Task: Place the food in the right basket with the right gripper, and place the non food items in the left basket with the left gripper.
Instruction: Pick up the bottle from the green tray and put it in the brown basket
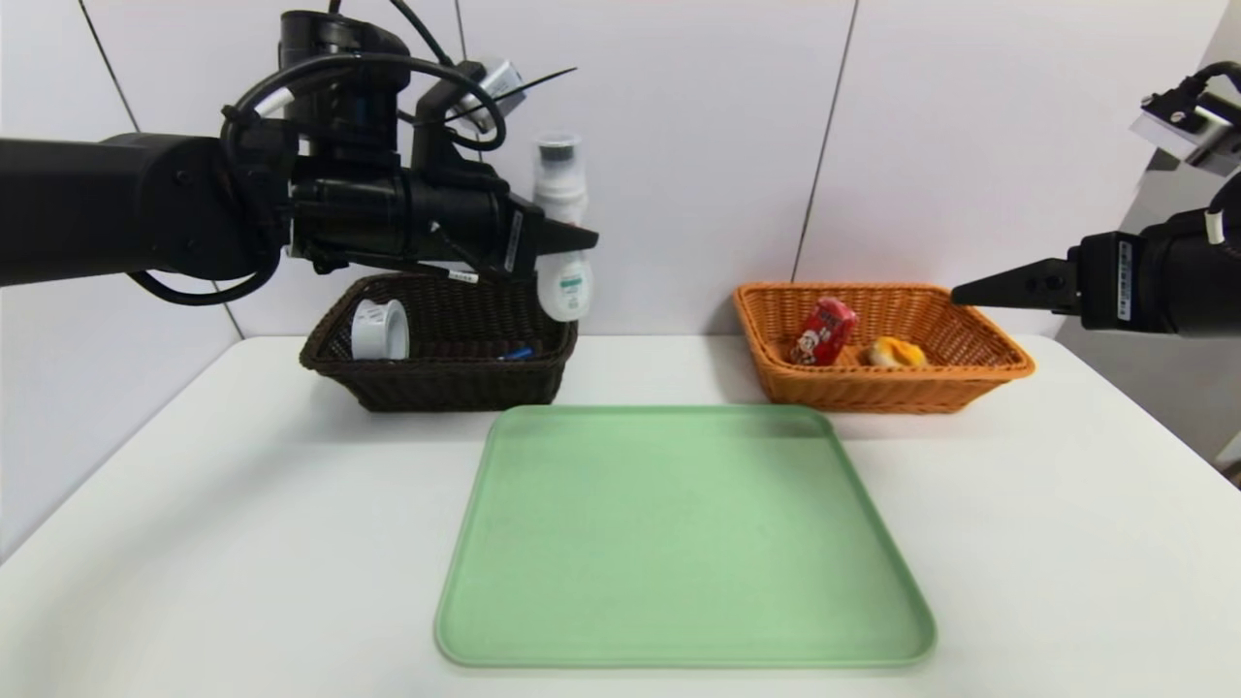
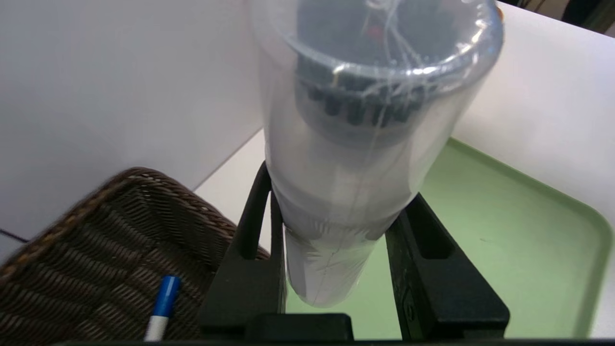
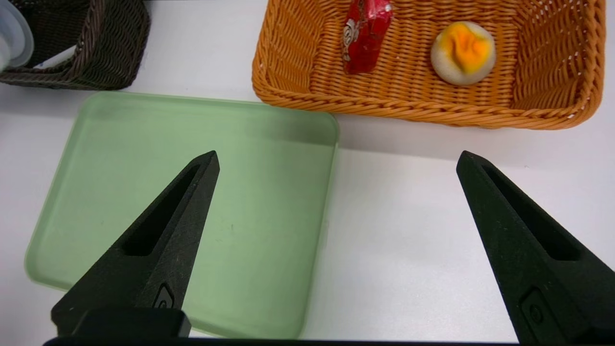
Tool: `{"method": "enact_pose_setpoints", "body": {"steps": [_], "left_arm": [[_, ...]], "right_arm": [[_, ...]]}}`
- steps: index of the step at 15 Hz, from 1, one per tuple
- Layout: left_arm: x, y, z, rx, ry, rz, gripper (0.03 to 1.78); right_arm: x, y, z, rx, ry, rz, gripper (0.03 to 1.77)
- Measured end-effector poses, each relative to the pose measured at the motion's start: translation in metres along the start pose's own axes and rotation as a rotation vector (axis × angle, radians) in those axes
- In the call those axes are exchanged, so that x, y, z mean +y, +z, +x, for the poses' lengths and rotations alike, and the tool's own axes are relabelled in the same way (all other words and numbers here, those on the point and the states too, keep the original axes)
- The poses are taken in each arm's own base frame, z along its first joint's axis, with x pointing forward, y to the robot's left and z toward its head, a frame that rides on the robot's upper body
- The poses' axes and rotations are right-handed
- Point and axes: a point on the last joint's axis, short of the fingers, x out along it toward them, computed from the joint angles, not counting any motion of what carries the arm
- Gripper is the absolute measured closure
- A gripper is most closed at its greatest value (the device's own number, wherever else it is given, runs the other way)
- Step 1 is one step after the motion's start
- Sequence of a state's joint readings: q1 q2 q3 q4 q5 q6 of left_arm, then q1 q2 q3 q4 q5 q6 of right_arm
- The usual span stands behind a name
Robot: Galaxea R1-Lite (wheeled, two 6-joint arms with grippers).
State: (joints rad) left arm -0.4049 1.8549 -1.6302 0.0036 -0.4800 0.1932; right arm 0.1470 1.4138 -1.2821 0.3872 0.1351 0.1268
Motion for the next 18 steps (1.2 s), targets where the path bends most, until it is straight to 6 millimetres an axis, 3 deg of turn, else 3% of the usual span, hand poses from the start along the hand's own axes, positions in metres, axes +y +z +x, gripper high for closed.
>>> {"method": "enact_pose_setpoints", "body": {"steps": [4, 9, 14, 18], "left_arm": [[0.039, -0.014, -0.001, 0.019, 0.093, -0.025, 1.21], [0.079, -0.046, 0.017, 0.020, 0.163, -0.040, 1.21], [0.093, -0.079, 0.039, 0.067, 0.159, -0.075, 1.21], [0.098, -0.092, 0.050, 0.085, 0.155, -0.088, 1.20]], "right_arm": [[0.000, 0.000, 0.001, 0.002, -0.002, 0.001, 0.09], [0.000, 0.001, 0.001, -0.001, -0.004, -0.003, 0.09], [-0.001, 0.000, 0.003, 0.003, -0.009, 0.000, 0.09], [-0.001, 0.000, 0.003, 0.006, -0.010, 0.000, 0.09]]}}
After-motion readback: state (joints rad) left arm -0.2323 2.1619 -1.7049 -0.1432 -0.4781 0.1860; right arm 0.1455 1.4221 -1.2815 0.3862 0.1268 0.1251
